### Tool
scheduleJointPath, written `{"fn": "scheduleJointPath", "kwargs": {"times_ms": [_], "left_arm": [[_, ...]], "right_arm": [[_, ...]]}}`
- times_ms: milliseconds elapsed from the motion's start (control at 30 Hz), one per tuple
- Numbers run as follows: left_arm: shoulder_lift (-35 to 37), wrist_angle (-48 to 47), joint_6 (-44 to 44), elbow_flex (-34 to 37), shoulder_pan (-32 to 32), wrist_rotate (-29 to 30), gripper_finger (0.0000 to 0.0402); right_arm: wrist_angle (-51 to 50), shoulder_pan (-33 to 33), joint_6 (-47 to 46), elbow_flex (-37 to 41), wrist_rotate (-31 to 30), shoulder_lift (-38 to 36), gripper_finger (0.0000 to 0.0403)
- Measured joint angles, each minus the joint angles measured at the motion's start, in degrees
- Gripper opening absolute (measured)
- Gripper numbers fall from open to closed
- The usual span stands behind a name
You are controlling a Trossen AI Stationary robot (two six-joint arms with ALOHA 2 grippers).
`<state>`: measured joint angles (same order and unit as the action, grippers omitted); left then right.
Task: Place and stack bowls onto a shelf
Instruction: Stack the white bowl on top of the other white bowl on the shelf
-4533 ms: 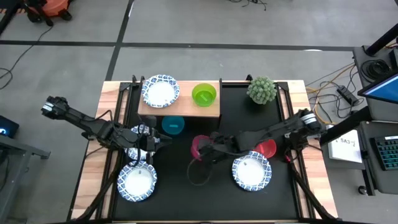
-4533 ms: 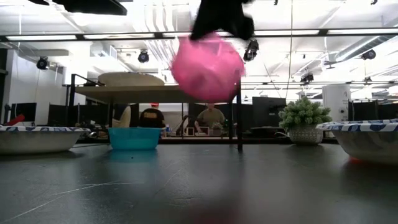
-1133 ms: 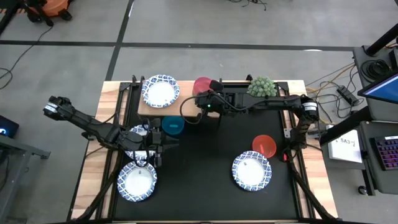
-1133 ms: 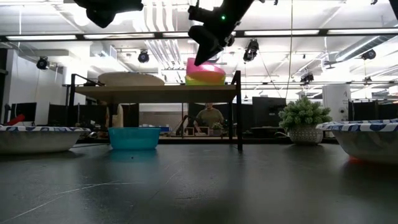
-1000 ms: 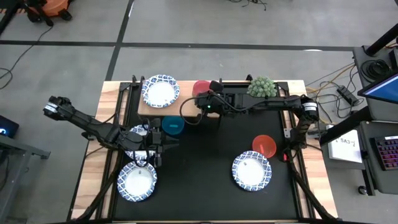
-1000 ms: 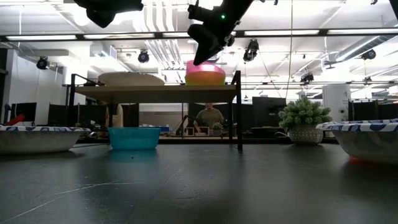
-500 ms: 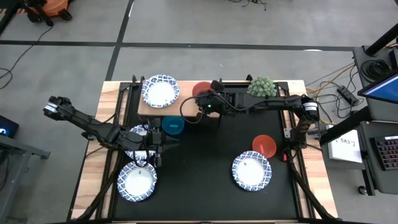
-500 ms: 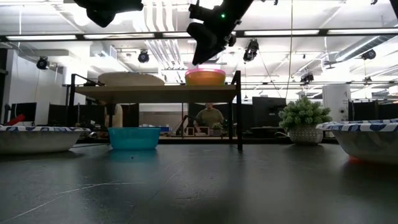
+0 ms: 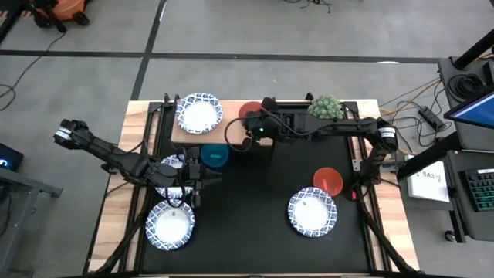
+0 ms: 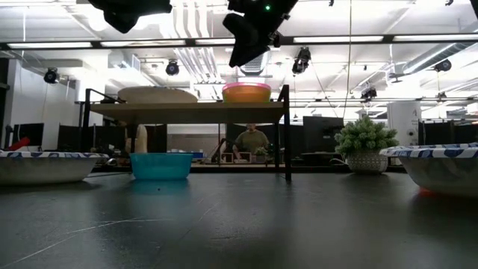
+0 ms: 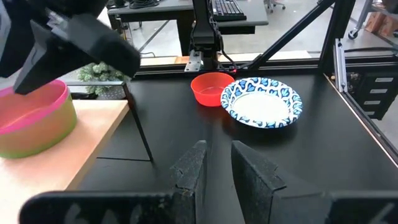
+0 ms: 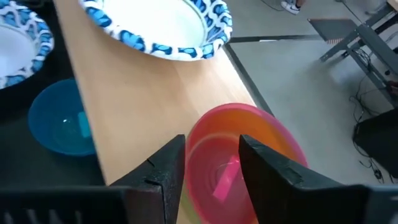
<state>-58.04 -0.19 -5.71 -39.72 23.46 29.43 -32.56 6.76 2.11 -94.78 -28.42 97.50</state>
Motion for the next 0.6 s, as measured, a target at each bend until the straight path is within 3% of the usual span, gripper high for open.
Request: {"fn": "scheduleJointPath", "kwargs": {"times_ms": [333, 600], "left_arm": [[0.0, -2.8, -5.7, 0.0, 0.0, 0.0, 0.0057], [0.0, -9.9, -18.6, 0.0, 0.0, -0.1, 0.0057]], "right_arm": [[-0.4, -6.2, 0.3, 2.7, 0.2, -4.1, 0.0116], [1.9, -13.0, 0.5, 7.0, 0.2, -6.3, 0.0101]]}}
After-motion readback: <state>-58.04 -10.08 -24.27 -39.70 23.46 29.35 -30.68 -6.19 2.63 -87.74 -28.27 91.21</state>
